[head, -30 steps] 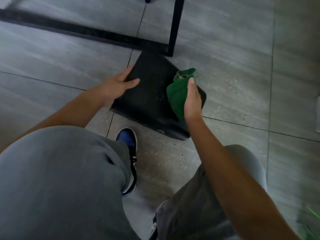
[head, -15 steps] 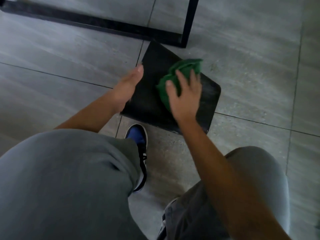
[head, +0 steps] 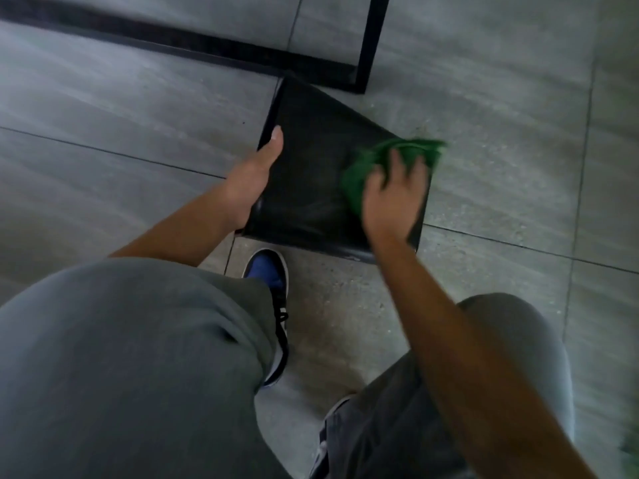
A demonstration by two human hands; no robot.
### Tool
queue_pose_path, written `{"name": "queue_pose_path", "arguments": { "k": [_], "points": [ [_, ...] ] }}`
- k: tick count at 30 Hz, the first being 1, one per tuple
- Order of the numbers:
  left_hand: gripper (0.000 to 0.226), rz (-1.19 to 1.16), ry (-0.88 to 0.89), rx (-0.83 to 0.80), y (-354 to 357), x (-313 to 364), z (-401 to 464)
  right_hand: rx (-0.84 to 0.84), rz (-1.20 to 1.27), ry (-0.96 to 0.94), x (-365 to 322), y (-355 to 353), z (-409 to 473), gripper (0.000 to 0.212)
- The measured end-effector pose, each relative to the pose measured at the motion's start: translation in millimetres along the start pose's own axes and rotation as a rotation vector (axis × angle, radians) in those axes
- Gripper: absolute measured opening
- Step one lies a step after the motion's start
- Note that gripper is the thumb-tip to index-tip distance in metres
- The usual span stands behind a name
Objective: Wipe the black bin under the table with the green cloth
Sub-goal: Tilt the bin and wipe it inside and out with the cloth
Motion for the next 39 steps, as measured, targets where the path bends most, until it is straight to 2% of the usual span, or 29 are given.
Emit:
{"name": "queue_pose_path", "arguments": {
  "k": [3, 4, 5, 6, 9, 10, 11, 12, 15, 17, 19, 22, 23, 24, 27, 28, 29, 30, 32, 33, 34, 37, 38, 39],
  "points": [
    [0.064, -0.148, 0.004, -0.113, 9, 3, 5, -0.035, 0.015, -0.494, -96, 33, -57, 0.061],
    [0.064, -0.206, 0.005, -0.143, 10, 3, 4, -0.046, 0.003, -0.597, -107, 38, -59, 0.058],
    [0.063, -0.237, -0.003, -0.150, 8, 2, 4, -0.042, -0.019, -0.617, -103, 37, -47, 0.056],
    [0.059, -0.239, -0.009, -0.126, 3, -3, 4, -0.051, -0.050, -0.532, -84, 35, -23, 0.055],
    [0.034, -0.148, 0.053, -0.024, -14, -8, 7, -0.022, -0.023, 0.001, 8, 9, 45, 0.055],
    [0.030, -0.092, 0.082, -0.003, -16, -6, 7, -0.015, 0.014, 0.123, 23, 5, 48, 0.056],
    [0.029, -0.078, 0.084, 0.004, -15, -3, 6, -0.028, 0.004, 0.166, 19, 6, 40, 0.058],
    [0.034, -0.099, 0.059, 0.007, -12, -2, 5, -0.047, -0.019, 0.113, -1, 12, 22, 0.060],
    [0.063, -0.224, -0.003, -0.055, -2, 2, 1, -0.084, 0.009, -0.336, -96, 44, -49, 0.062],
    [0.064, -0.316, 0.004, -0.082, -3, -1, 0, -0.114, 0.010, -0.528, -121, 55, -62, 0.059],
    [0.056, -0.322, 0.005, -0.056, -11, -8, -3, -0.138, -0.017, -0.403, -89, 48, -14, 0.061],
    [0.048, -0.303, 0.016, -0.039, -17, -12, -7, -0.119, 0.020, 0.089, 3, 17, 54, 0.061],
    [0.049, -0.300, 0.010, -0.048, -15, -12, -7, -0.133, 0.040, 0.151, 9, 16, 47, 0.061],
    [0.053, -0.317, 0.001, -0.066, -10, -9, -6, -0.130, 0.008, 0.108, -5, 23, 29, 0.062],
    [0.066, -0.430, 0.002, -0.159, 5, -4, -5, -0.130, -0.016, -0.396, -95, 58, -49, 0.066],
    [0.067, -0.455, -0.003, -0.159, 3, -6, -6, -0.146, -0.026, -0.500, -107, 61, -54, 0.064],
    [0.066, -0.461, -0.021, -0.139, -1, -9, -9, -0.172, -0.049, -0.482, -101, 59, -37, 0.062],
    [0.063, -0.443, -0.030, -0.114, -5, -11, -12, -0.196, -0.050, -0.380, -82, 52, -5, 0.060],
    [0.054, -0.403, 0.005, -0.077, -10, -3, -15, -0.212, 0.016, -0.003, -19, 32, 52, 0.057],
    [0.054, -0.400, 0.011, -0.062, -10, 2, -14, -0.208, 0.043, 0.108, -7, 29, 45, 0.055],
    [0.057, -0.394, 0.006, -0.046, -10, 9, -12, -0.161, 0.037, 0.092, -11, 30, 23, 0.055],
    [0.070, -0.450, -0.055, -0.156, 8, 19, -12, -0.149, 0.118, -0.395, -88, 55, -61, 0.059],
    [0.072, -0.461, -0.069, -0.159, 9, 15, -16, -0.169, 0.109, -0.429, -94, 54, -57, 0.060],
    [0.071, -0.478, -0.093, -0.159, 9, 8, -18, -0.189, 0.075, -0.370, -86, 51, -30, 0.060]
  ]
}}
Point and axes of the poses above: each hand's wrist, its own z-axis towards the middle knuckle, its own y-axis out of the palm, x = y × z, the point moved 8 cm from there along z, towards the middle knuckle, and after that the axes turned 2 degrees about -y, right-handed, at the moved point
